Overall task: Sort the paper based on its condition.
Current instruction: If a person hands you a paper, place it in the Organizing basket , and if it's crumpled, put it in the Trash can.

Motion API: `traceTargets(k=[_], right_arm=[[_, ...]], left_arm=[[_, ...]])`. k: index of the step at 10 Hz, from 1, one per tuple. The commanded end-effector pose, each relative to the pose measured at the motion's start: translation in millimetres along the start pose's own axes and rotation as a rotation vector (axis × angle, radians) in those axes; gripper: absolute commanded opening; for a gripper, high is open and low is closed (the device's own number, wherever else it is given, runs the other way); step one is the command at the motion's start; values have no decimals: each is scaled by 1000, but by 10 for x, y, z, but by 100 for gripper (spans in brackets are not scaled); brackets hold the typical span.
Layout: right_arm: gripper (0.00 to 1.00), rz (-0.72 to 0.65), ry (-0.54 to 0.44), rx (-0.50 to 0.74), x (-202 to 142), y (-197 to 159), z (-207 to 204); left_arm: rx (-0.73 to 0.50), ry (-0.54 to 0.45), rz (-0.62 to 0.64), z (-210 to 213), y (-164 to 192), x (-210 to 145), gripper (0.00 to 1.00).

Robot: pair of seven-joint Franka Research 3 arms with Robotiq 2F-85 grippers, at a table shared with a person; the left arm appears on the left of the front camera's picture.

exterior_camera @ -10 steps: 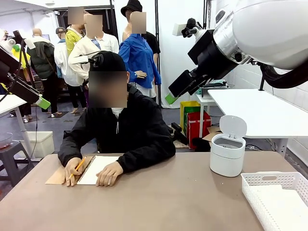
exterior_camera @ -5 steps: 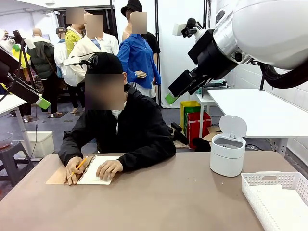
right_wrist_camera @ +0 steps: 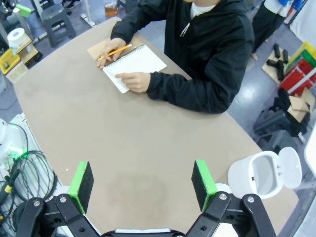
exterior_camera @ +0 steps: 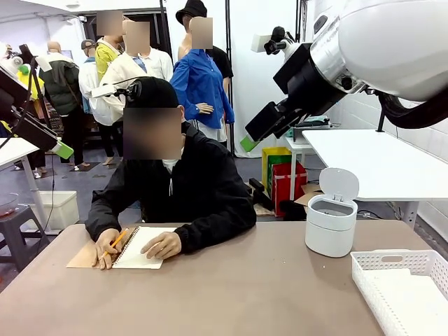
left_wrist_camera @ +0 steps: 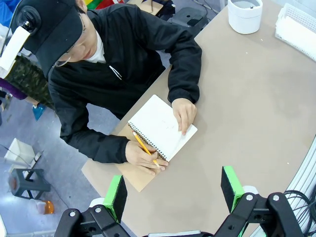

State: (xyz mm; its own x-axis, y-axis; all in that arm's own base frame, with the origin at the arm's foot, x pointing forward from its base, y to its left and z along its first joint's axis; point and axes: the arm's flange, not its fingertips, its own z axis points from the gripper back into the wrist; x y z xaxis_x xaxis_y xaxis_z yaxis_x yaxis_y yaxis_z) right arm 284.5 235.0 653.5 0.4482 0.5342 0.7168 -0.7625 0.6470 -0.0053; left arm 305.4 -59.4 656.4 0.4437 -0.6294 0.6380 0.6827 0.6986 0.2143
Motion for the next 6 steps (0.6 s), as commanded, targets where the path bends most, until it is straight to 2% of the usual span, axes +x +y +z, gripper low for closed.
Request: traceTargets(k=[1, 6], right_arm=[[100, -3, 8, 2, -17, 3, -8], [100, -3, 8, 2, -17, 3, -8]], left_arm=[[-1, -1, 0, 3, 3, 3, 100], [-1, -1, 0, 3, 3, 3, 100]])
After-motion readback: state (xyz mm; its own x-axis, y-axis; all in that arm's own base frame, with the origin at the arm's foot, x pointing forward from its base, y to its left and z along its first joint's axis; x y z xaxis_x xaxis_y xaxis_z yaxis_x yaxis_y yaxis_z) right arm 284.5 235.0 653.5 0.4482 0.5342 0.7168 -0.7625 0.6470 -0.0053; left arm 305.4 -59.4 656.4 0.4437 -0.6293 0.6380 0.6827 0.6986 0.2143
